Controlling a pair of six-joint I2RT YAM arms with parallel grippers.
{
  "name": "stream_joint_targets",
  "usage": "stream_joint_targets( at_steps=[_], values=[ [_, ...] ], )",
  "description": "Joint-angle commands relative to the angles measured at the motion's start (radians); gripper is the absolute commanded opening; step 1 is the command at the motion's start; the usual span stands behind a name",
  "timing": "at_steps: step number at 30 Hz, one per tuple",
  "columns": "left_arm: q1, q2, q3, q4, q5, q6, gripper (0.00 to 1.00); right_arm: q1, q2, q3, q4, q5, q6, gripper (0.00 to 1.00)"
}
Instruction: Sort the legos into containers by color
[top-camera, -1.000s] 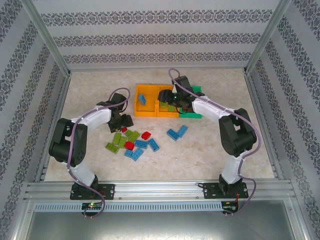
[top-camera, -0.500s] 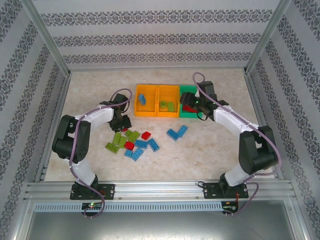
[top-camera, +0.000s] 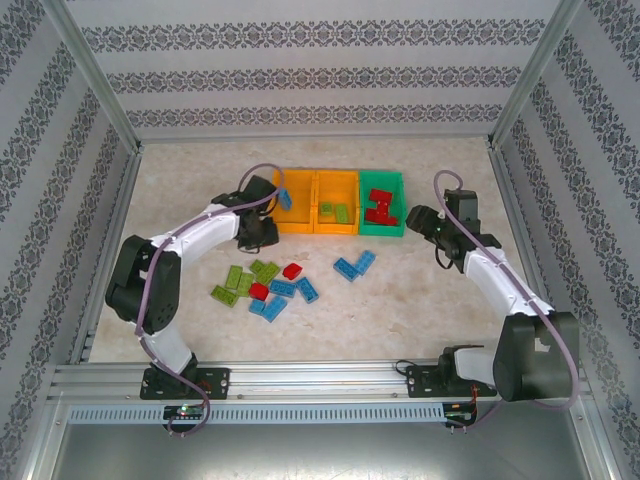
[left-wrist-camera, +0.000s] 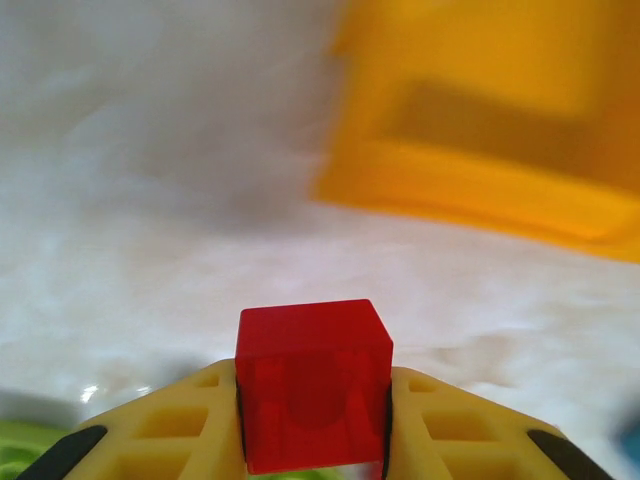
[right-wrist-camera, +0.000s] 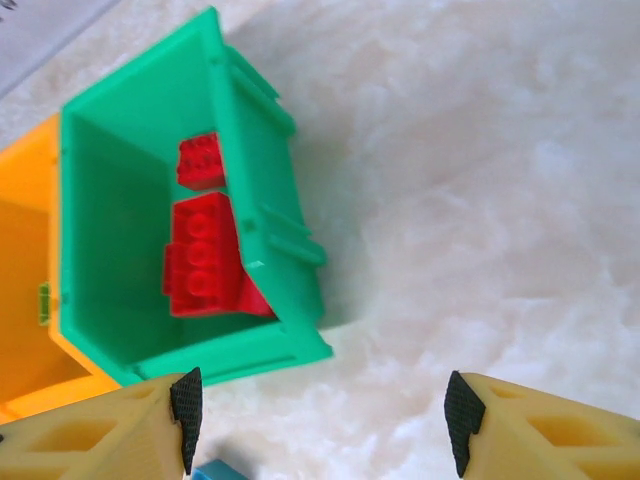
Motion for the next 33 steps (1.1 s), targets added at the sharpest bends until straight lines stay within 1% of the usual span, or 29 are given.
stream_joint_targets(
  at_steps=[1,2,7,10,13,20,25,31,33],
  values=[
    [-0.082,0.011,0.141,0.026,0.006,0.055,0.32,-0.007,-0.023,-0.046,-0.025,-0.008,-0.017,0.68],
    [-0.100,0.034,0.179,0.042,0.026,0.064,0.32,-0.008,-0.027,-0.058,-0.022,-0.015,-0.013,0.68],
    [-0.153,0.203,0.405,0.139,0.211,0.083,0.32,-0.010,-0.055,-0.112,0.001,-0.057,0.001,0.68],
    [-0.177,0.301,0.544,0.154,0.279,0.093,0.32,-0.011,-0.068,-0.126,-0.003,-0.061,-0.002,0.68],
    [-0.195,0.382,0.653,0.165,0.321,0.103,0.33,-0.012,-0.076,-0.139,-0.003,-0.060,-0.005,0.68],
    [-0.203,0.537,0.831,0.195,0.417,0.106,0.33,-0.015,-0.075,-0.157,0.012,-0.066,-0.005,0.68],
    [-0.205,0.620,0.919,0.190,0.431,0.074,0.34,-0.018,-0.070,-0.164,0.015,-0.066,-0.003,0.68],
    [-0.203,0.704,1.006,0.169,0.386,0.065,0.38,-0.018,-0.088,-0.173,0.016,-0.084,-0.007,0.68],
    [-0.203,0.726,1.032,0.164,0.374,0.065,0.42,-0.015,-0.099,-0.181,0.012,-0.097,-0.010,0.68]
  ],
)
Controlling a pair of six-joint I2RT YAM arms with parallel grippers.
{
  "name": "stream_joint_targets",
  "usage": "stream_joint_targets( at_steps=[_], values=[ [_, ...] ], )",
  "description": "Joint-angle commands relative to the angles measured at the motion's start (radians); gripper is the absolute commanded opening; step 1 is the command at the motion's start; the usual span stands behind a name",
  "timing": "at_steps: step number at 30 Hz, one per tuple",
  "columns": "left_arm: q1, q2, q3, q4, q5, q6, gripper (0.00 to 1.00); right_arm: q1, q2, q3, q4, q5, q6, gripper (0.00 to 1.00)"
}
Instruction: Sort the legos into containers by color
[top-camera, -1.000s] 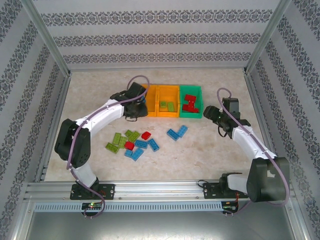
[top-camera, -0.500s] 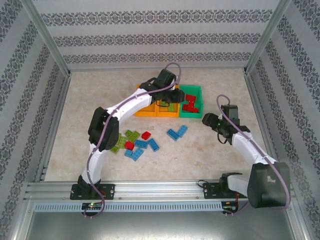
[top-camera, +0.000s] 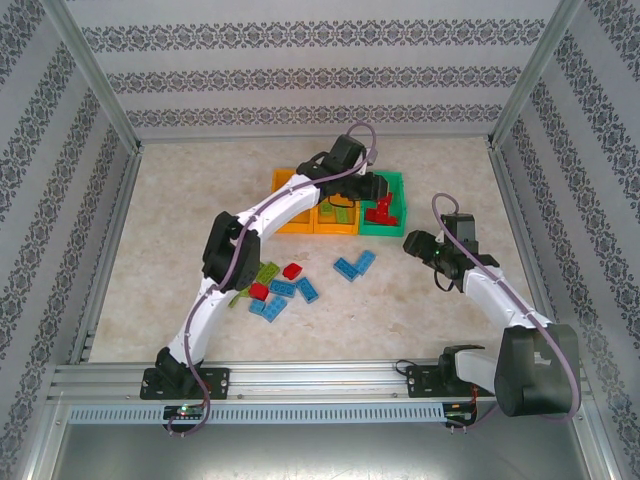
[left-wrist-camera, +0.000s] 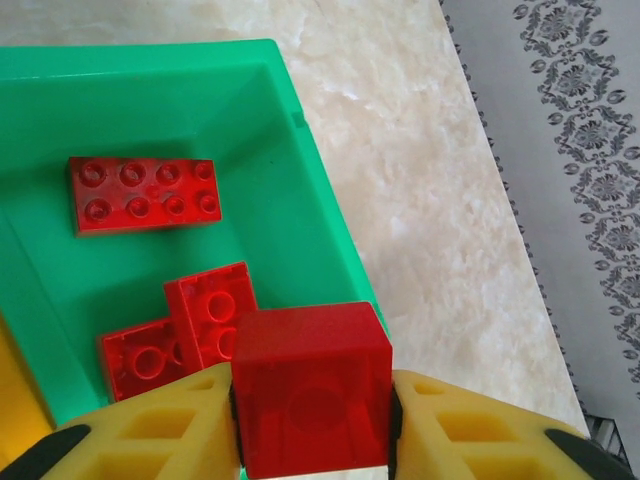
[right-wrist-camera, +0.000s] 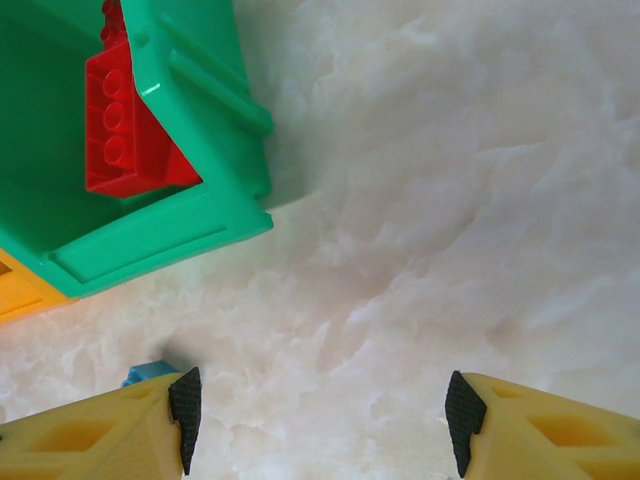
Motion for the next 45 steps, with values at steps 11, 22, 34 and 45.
stream_joint_targets(
  at_steps=[11,22,34,45],
  values=[
    [-0.023,-0.018,-0.001,0.068,-0.063,-0.031,0.68,0.151,-0.053,-0.076,0.033,0.014,0.103,0.68],
    [-0.030,-0.318,-0.373,0.211,-0.188,-0.006,1.00,0.385,0.088,0.052,0.003,0.176,0.327,0.68],
    [0.038,-0.652,-0.811,0.315,-0.358,0.020,1.00,0.457,0.296,0.225,-0.139,0.203,0.354,0.67],
    [0.122,-0.839,-1.012,0.314,-0.406,0.027,1.00,0.478,0.460,0.355,-0.251,0.208,0.331,0.66]
  ],
)
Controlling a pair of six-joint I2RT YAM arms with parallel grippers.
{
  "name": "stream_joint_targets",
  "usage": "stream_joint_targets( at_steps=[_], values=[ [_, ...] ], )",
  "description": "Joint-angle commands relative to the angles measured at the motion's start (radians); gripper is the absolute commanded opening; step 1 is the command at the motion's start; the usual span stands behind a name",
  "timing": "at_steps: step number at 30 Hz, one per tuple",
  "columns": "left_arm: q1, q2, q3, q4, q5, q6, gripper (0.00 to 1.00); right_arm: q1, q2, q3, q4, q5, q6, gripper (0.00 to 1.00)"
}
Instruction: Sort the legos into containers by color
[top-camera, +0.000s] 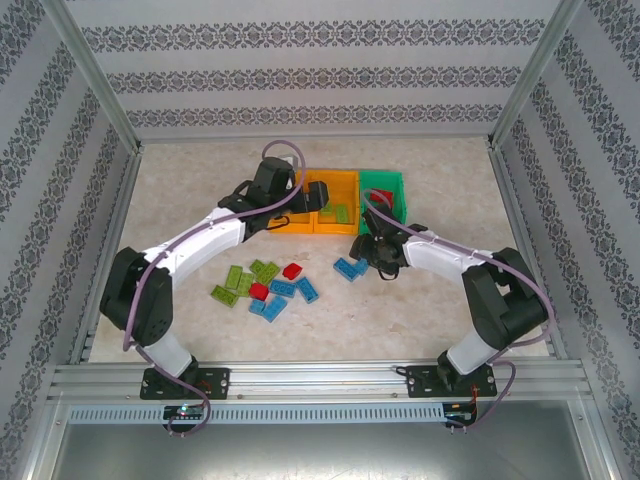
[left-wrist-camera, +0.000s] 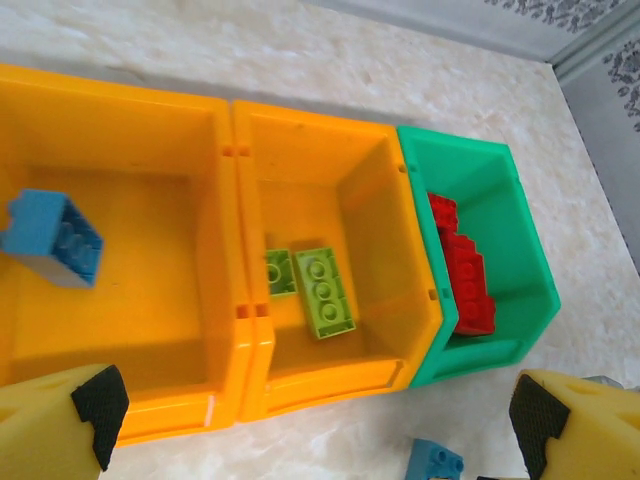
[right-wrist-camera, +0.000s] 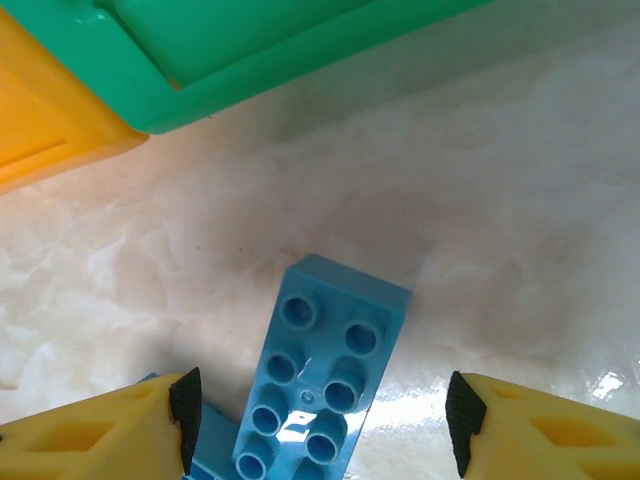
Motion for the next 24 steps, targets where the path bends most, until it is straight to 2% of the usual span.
stream_joint_targets(
  at_steps=[1,9,15,19,24],
  values=[
    [0.017,-0.068,-0.038,0.015,-0.041,0.028,1.00,0.014,0.044,0.044,-0.080,0.025,-0.017,0.65],
    [0.070,-0.199,-0.155,0.004,-0.090,0.026,1.00,0.014,0.107,0.060,-0.115,0.035,-0.048,0.49],
    [0.115,-0.281,-0.249,-0.025,-0.119,0.011,1.00,0.027,0.065,0.065,-0.122,0.082,-0.085,0.27],
    [0.142,-0.327,-0.293,-0.055,-0.143,0.000,1.00,0.059,-0.007,0.084,-0.109,0.115,-0.129,0.24],
    [0.166,-0.356,-0.318,-0.152,-0.178,-0.015,1.00,0.075,-0.087,0.105,0.016,0.053,-0.161,0.23]
  ],
)
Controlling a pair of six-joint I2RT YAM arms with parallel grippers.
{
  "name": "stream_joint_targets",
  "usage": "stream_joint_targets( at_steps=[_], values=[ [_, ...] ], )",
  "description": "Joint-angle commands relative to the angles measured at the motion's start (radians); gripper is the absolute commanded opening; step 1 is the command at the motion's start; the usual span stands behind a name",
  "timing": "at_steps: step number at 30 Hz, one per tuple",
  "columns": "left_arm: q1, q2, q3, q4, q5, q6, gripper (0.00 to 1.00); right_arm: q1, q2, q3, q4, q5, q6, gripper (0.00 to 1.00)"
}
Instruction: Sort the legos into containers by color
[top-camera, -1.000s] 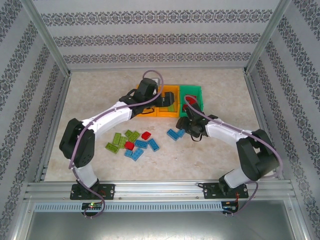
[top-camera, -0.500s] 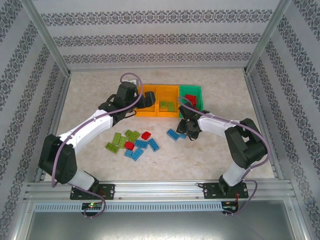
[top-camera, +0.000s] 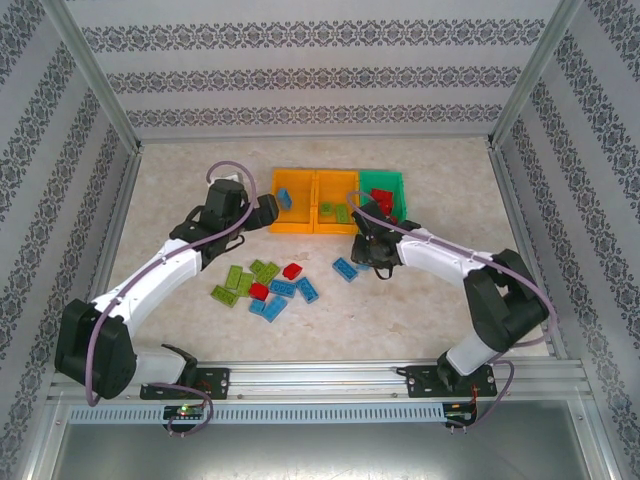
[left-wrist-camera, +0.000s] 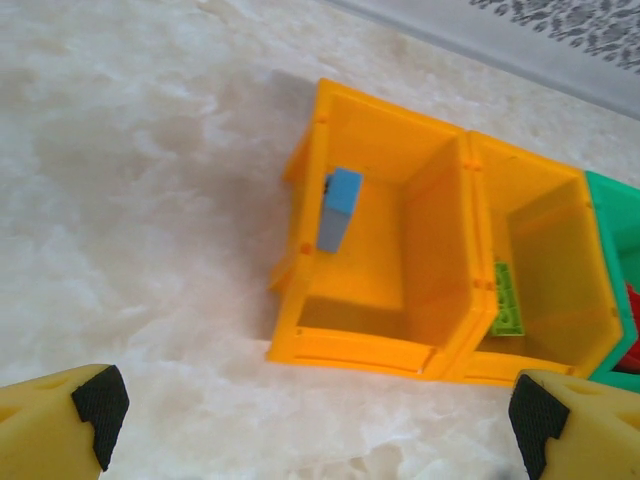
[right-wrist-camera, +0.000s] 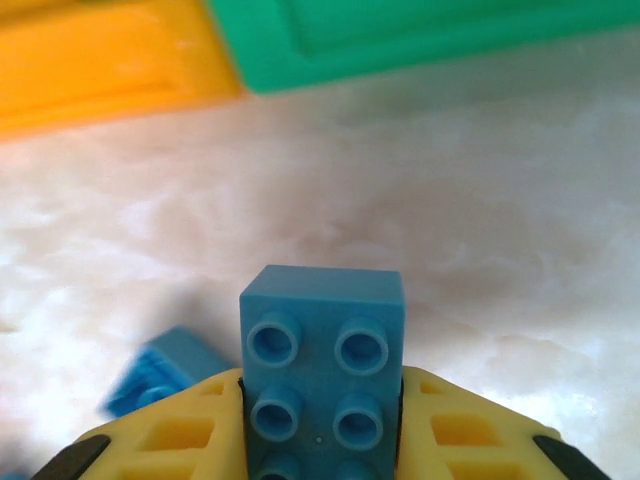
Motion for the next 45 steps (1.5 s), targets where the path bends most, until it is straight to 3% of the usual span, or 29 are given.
stream_joint_targets(
  at_steps=[1,5,12,24,36,41,45],
  values=[
    [0.024,-0.028,-0.012,-0.104,-0.036,-0.014,1.00,0.008,-0.057,0.046,0.112,-0.032,-0.046,0.23],
    [0.030,-0.024,-0.020,-0.165,-0.033,-0.010,1.00,0.009,-0.025,0.123,0.196,-0.127,-0.087,0.24],
    [0.049,-0.014,-0.045,-0.228,-0.050,-0.036,1.00,0.012,0.185,0.351,0.245,-0.306,-0.109,0.26],
    [0.064,0.066,-0.045,-0.318,0.007,-0.006,1.00,0.015,0.486,0.665,0.186,-0.330,-0.097,0.31],
    [0.064,0.084,-0.065,-0.394,0.003,-0.012,1.00,0.009,0.536,0.701,0.176,-0.312,-0.073,0.58],
    [0.064,0.049,-0.115,-0.432,-0.022,-0.032,1.00,0.012,0.513,0.688,0.188,-0.327,-0.076,0.62],
    [0.063,0.002,-0.157,-0.493,-0.046,-0.124,1.00,0.014,0.474,0.652,0.213,-0.333,-0.080,0.64]
  ],
)
